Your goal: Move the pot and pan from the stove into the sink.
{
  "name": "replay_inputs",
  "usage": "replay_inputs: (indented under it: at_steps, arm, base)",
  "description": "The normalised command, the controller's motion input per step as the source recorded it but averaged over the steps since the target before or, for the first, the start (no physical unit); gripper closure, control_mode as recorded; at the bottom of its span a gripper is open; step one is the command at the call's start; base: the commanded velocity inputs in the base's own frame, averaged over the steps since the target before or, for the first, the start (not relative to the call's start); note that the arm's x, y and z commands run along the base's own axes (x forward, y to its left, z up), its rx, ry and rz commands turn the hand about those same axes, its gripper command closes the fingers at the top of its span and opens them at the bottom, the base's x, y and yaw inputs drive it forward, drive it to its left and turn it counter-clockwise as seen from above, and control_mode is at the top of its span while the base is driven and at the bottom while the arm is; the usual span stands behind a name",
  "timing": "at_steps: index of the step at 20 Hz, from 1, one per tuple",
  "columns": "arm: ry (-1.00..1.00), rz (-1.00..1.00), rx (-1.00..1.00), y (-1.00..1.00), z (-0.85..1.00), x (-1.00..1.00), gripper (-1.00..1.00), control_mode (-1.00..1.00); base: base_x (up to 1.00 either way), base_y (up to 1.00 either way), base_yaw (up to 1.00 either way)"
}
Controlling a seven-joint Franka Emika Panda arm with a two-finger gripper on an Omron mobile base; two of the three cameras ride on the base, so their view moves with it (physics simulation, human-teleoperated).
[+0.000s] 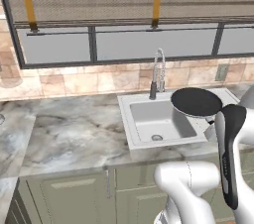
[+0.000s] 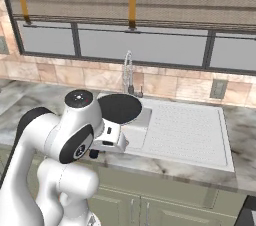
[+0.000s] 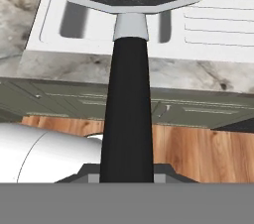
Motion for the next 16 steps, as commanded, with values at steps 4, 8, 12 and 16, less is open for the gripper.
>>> replay_inputs:
  at_steps: [4, 8, 12, 16]
  arm:
    - [0.0, 0.0, 0.0, 0.0, 0.0, 0.0, 1.0, 1.0]
    - [0.0, 0.0, 0.0, 0.0, 0.0, 0.0, 1.0, 1.0]
    - [0.0, 0.0, 0.0, 0.0, 0.0, 0.0, 1.0, 1.0]
    - [0.0, 0.0, 0.0, 0.0, 0.0, 0.0, 1.0, 1.0]
  base:
    - [0.13, 0.0, -0.01]
    - [0.29, 0.0, -0.01]
    - [0.22, 0.0, 0.0]
    - [0.0, 0.0, 0.0]
